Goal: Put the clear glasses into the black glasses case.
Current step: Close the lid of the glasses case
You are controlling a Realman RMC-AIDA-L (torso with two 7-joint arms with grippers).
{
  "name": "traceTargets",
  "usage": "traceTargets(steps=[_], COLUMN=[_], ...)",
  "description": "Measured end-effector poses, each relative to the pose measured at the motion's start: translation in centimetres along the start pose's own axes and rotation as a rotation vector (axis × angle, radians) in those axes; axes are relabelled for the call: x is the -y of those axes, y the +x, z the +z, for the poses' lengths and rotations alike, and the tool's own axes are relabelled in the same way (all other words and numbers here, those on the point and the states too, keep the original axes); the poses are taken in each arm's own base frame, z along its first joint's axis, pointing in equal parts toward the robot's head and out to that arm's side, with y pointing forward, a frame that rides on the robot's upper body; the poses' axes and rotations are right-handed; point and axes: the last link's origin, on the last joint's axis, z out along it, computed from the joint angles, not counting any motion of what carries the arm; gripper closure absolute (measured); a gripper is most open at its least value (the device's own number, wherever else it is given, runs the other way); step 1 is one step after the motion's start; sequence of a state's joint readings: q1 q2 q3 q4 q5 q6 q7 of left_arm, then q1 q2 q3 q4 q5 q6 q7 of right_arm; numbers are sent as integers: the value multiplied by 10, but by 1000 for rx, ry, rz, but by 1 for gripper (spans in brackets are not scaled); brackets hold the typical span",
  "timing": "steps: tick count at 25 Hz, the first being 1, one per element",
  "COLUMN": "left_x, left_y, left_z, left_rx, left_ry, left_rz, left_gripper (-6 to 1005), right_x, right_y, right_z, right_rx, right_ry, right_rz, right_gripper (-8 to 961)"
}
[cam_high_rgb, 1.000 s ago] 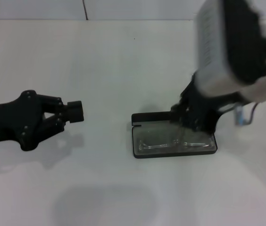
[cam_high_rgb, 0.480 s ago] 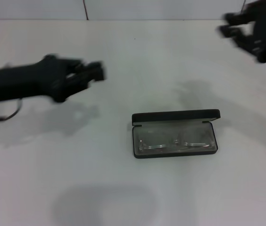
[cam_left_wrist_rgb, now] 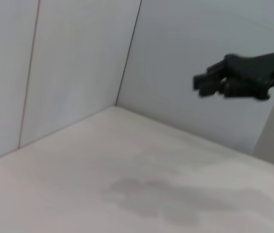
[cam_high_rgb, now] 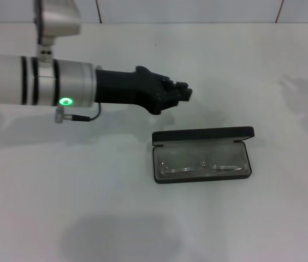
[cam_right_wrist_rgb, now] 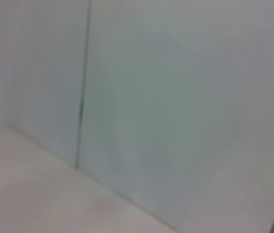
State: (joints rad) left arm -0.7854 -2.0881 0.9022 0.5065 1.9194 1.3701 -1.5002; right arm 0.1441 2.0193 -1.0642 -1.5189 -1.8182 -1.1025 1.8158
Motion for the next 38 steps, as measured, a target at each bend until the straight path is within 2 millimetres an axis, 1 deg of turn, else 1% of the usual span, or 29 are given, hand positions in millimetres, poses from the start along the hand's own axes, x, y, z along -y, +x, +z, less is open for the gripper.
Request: traceTargets(steps=[3,5,8,10,17,25,33,38], left_x=[-4,-8,-13,-15,-15,-16,-18,-19], left_y=[-2,-3,-5,-5,-6,-16,-19,-21], left_z=[12,18,25,27,29,34,42,43], left_rx=[31,47,62,65,76,122,141,142], left_ry=[-13,-34,-54,-60,-60,-50,-44,-44], left_rz=[12,19,25,27,29,33,46,44], left_gripper=[863,864,866,866,864,860,859,859], right_x=[13,19,24,24,23,21,19,18], right_y=[15,21,27,29,34,39,42,45], right_z=[-13,-21,-32,-34,-27,-19,-18,-18], right_rx=[90,141,208,216,211,212,210,214], right_ry=[13,13,4,0,-14,-33,-43,-44], right_rz=[82,125,153,149,162,186,197,205], right_gripper=[787,784,779,776,765,753,740,733])
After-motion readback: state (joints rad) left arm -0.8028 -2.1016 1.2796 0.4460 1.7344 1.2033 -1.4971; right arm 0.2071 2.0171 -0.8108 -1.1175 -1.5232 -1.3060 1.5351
